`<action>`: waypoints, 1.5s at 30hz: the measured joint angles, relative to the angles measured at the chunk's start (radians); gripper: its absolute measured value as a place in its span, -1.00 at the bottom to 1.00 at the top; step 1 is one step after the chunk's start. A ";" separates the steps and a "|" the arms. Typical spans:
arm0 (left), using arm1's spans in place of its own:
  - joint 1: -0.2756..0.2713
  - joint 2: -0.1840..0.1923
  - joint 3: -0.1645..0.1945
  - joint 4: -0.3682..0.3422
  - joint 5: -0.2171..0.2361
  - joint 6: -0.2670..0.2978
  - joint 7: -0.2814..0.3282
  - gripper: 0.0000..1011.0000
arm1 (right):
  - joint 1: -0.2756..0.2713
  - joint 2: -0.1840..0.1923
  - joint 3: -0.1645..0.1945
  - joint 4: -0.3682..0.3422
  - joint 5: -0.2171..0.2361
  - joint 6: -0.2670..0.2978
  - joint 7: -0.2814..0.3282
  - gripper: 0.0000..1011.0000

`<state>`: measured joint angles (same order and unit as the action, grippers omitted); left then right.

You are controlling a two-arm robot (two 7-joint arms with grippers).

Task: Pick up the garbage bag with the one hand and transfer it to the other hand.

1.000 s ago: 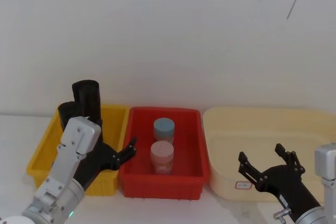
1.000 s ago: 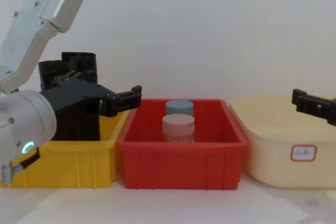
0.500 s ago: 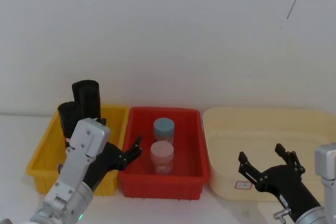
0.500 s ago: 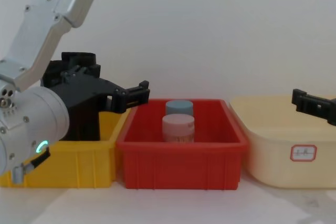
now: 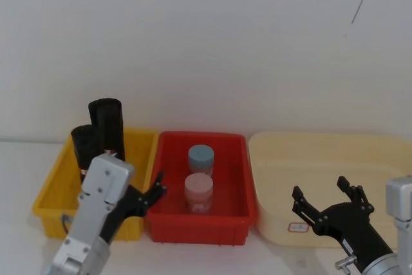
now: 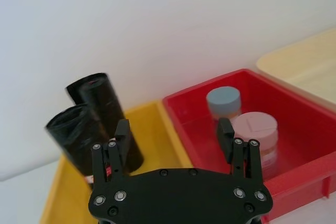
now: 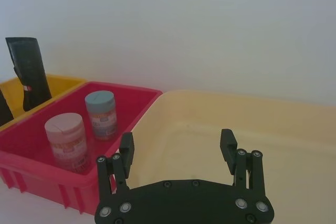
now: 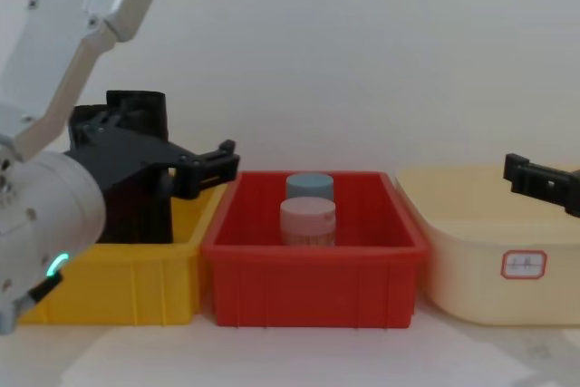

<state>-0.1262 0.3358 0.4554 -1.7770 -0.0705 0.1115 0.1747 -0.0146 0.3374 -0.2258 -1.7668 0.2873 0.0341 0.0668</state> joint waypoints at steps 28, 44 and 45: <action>0.061 0.006 -0.146 -0.005 -0.021 0.049 0.062 0.98 | 0.000 0.000 0.000 0.000 0.000 0.000 0.000 0.98; -0.043 -0.037 -0.156 0.145 -0.056 -0.001 -0.008 0.98 | 0.000 0.000 0.000 0.000 0.000 0.000 0.000 0.98; -0.048 -0.038 -0.157 0.152 -0.057 -0.004 -0.011 0.98 | 0.000 0.000 0.000 0.000 0.000 0.000 0.000 0.98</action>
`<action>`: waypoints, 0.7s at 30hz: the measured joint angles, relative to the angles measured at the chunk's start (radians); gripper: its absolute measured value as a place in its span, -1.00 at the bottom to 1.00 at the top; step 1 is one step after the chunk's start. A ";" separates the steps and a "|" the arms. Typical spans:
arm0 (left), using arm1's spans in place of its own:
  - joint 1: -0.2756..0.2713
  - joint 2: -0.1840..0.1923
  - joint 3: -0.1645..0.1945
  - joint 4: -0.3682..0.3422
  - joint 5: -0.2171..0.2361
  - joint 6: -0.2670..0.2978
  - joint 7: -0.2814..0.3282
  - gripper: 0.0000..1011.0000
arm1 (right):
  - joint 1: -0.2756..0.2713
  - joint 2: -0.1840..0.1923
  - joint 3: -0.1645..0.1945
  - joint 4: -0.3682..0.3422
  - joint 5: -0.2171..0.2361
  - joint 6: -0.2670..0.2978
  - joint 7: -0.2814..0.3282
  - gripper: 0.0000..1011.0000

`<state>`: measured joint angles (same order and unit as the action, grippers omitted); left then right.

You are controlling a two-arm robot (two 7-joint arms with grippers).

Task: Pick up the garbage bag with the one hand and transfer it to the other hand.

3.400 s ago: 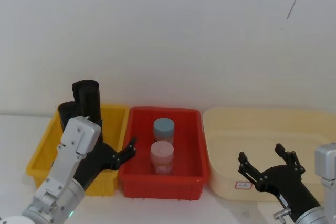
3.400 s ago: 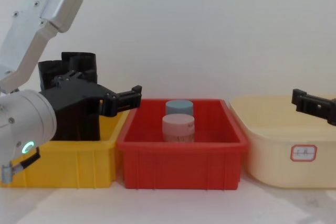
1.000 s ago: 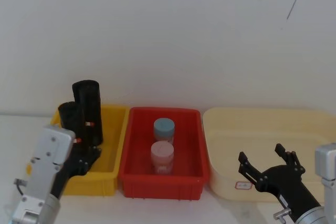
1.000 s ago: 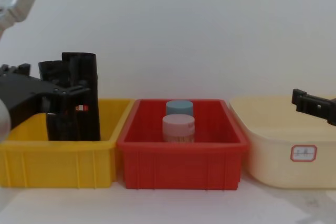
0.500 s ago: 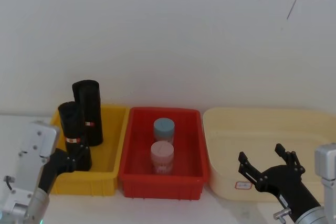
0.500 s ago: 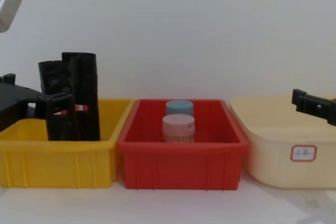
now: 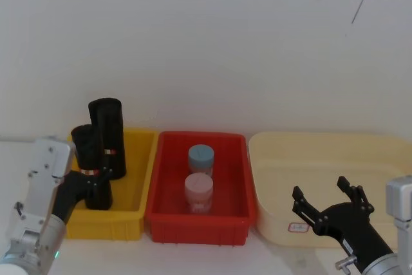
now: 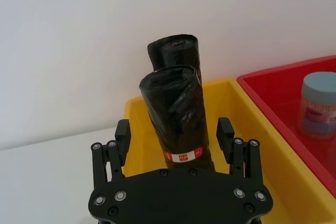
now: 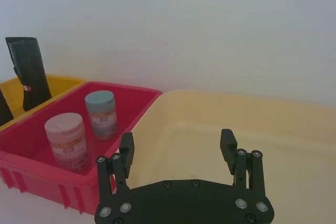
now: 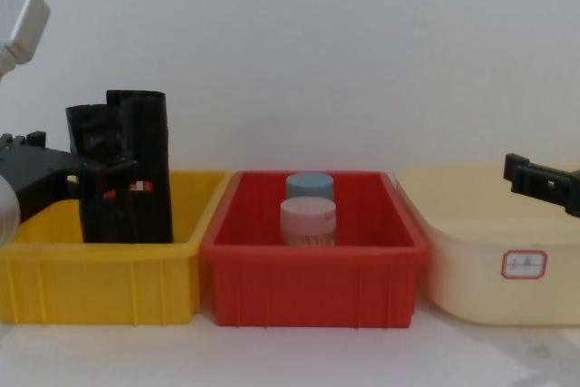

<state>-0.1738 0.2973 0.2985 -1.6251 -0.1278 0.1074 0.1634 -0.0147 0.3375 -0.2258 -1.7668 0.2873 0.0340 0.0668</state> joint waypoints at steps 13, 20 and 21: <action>-0.078 -0.033 -0.006 0.116 -0.016 -0.047 -0.048 0.90 | 0.000 0.000 0.000 0.000 0.000 0.000 0.000 0.98; -0.114 -0.050 -0.008 0.165 -0.023 -0.070 -0.074 0.50 | 0.000 0.000 0.000 0.000 0.000 0.000 0.000 0.98; -0.117 -0.052 -0.009 0.170 -0.024 -0.072 -0.076 0.50 | 0.000 0.000 0.000 0.000 0.000 0.000 0.000 0.98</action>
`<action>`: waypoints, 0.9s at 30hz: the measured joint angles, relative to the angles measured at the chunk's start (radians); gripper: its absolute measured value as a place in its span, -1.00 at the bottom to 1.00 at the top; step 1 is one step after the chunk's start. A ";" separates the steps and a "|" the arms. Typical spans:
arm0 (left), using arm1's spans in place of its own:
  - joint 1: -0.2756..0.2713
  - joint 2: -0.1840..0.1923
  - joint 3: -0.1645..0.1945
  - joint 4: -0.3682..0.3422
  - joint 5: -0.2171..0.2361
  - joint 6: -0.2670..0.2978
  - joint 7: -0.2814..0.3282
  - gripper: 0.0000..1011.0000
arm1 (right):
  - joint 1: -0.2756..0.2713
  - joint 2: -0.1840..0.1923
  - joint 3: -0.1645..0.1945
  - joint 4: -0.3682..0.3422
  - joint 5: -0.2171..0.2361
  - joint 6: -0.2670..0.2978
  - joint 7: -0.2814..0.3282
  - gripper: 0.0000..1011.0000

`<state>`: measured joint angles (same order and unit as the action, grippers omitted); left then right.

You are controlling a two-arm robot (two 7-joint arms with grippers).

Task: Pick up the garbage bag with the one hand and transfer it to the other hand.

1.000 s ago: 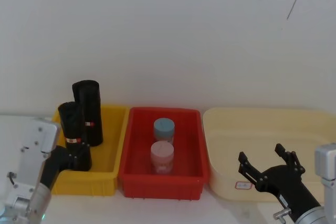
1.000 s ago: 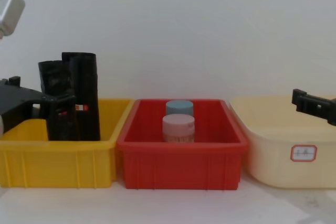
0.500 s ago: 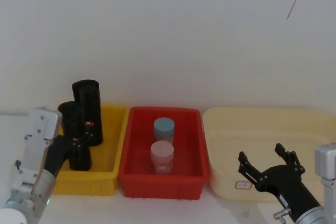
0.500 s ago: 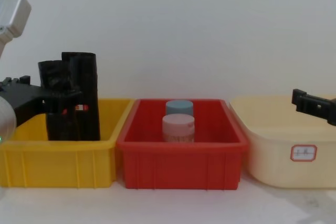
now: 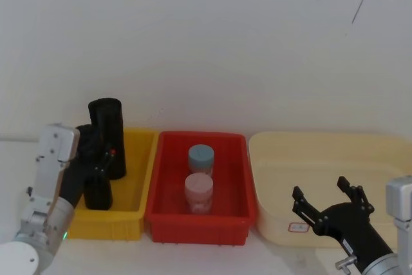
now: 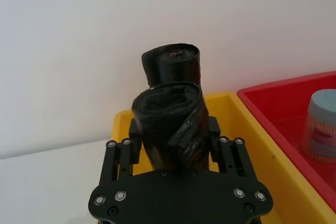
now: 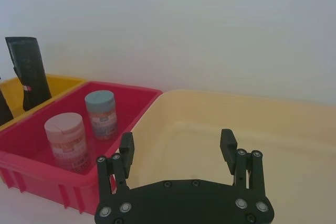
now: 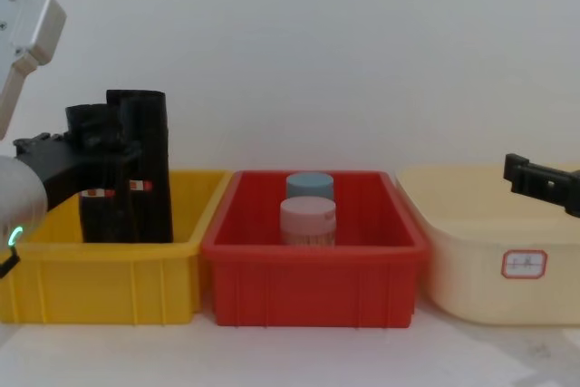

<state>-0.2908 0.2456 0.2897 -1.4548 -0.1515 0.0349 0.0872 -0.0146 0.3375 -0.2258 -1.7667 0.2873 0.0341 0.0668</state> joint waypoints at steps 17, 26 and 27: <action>-0.024 -0.019 -0.005 -0.001 0.004 -0.021 -0.029 0.01 | 0.000 0.000 0.000 0.000 0.000 0.000 0.000 0.98; -0.038 -0.020 0.004 -0.070 0.013 -0.033 -0.059 -0.04 | 0.000 0.000 0.000 0.000 0.000 0.000 0.000 0.98; -0.039 -0.020 0.005 -0.075 0.013 -0.035 -0.064 -0.04 | 0.000 0.000 0.000 0.000 0.000 0.000 0.000 0.98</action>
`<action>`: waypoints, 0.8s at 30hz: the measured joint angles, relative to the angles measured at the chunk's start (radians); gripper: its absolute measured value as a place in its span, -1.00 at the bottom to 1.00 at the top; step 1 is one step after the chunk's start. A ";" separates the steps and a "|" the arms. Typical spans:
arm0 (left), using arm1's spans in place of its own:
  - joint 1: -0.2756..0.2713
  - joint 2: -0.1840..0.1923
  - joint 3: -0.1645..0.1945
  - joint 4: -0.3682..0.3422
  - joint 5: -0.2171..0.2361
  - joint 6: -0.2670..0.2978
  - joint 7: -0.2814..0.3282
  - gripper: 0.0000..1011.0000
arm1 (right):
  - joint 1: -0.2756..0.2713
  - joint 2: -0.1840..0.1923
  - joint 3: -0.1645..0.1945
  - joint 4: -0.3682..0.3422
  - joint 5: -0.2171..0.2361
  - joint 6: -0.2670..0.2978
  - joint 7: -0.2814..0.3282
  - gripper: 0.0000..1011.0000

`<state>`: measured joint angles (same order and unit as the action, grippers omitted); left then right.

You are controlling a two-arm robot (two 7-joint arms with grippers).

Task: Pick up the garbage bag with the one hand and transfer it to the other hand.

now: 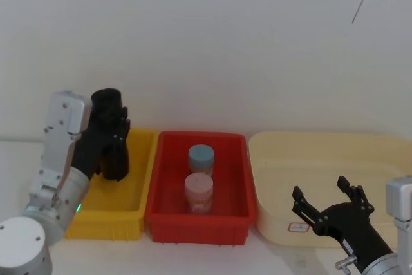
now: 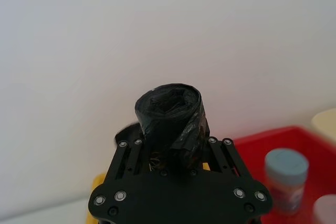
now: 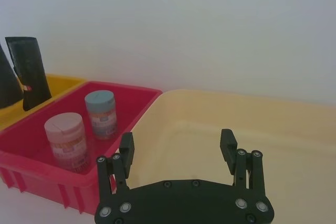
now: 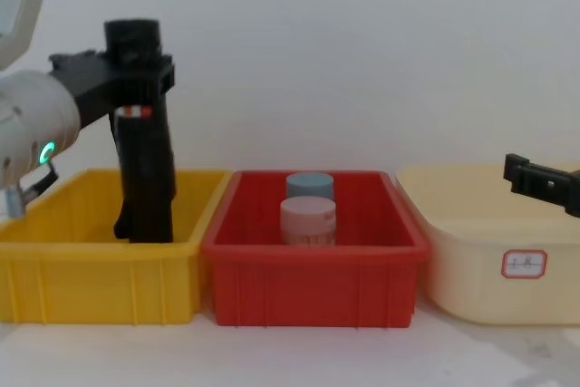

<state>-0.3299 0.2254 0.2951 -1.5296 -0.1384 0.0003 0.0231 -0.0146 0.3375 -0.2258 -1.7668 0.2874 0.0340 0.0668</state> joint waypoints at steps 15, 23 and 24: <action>-0.030 -0.013 0.032 -0.083 -0.047 -0.010 -0.119 -0.04 | 0.000 0.000 0.000 0.000 0.000 0.000 0.000 0.98; -0.047 -0.027 0.055 -0.111 -0.092 -0.004 -0.203 -0.04 | 0.000 0.000 0.000 0.000 0.000 0.000 0.000 0.98; -0.048 -0.029 0.058 -0.112 -0.095 -0.004 -0.208 -0.04 | 0.000 0.000 0.000 0.000 0.000 0.000 0.000 0.98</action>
<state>-0.3782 0.1964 0.3530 -1.6418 -0.2332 -0.0037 -0.1844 -0.0146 0.3374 -0.2258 -1.7667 0.2873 0.0340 0.0668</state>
